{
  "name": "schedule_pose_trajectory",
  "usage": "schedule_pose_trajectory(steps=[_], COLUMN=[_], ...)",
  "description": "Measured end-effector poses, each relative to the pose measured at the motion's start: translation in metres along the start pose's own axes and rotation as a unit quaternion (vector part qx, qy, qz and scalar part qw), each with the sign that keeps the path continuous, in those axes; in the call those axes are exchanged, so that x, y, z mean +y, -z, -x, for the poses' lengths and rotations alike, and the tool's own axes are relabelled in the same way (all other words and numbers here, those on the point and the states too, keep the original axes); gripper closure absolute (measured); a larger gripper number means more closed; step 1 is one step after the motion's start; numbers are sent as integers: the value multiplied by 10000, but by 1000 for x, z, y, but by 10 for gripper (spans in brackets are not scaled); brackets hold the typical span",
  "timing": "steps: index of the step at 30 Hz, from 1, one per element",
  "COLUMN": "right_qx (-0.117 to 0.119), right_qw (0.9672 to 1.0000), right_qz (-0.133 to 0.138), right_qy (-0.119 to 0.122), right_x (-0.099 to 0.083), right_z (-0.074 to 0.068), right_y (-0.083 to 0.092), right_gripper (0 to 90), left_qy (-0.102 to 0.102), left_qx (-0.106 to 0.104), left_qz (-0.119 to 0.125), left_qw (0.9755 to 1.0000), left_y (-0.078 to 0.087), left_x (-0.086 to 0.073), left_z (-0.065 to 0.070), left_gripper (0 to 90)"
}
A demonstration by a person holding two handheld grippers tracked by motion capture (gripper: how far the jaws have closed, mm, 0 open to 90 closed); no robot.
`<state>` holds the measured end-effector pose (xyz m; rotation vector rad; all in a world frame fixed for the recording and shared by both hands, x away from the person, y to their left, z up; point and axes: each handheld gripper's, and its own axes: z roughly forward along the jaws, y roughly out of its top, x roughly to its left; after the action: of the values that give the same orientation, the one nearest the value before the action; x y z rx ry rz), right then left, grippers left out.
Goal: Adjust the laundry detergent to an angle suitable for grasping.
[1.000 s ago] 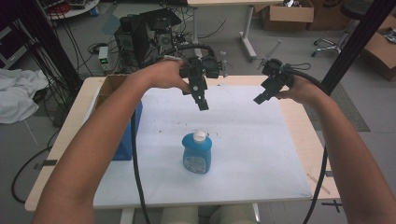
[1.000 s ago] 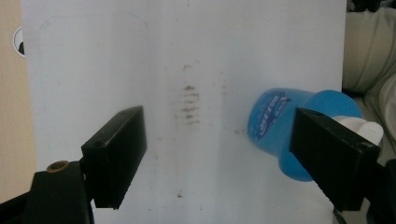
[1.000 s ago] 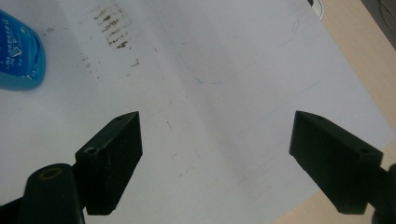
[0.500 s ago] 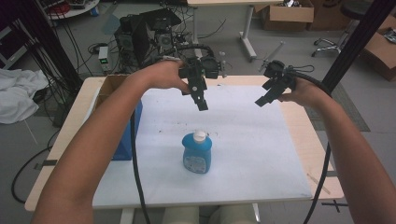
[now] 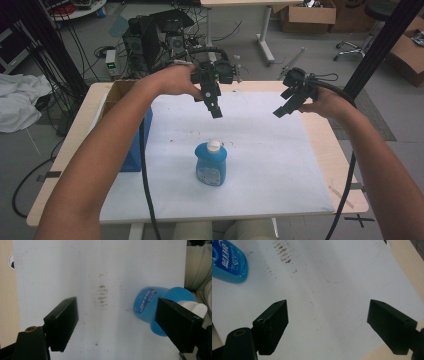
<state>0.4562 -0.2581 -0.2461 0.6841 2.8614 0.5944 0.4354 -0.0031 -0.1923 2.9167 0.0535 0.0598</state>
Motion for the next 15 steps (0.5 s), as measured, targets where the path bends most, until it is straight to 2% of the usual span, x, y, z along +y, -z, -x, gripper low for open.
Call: schedule_pose_trajectory(steps=[4, 9, 15], right_qx=[58, 127, 201], right_qw=[9999, 9998, 9989], right_qz=[23, 101, 394], right_qy=[116, 106, 183], right_x=[-4, -11, -15], right_z=[-14, -30, -52], right_y=[1, 3, 6], right_gripper=[171, 167, 161], left_qy=[11, 19, 18], left_qx=[8, -2, 11], left_qz=[-16, -17, -27], left_qw=[10000, 10000, 10000], left_y=[0, -1, -3], left_x=[0, 0, -1], left_z=[0, -2, -3], left_gripper=[199, 199, 199])
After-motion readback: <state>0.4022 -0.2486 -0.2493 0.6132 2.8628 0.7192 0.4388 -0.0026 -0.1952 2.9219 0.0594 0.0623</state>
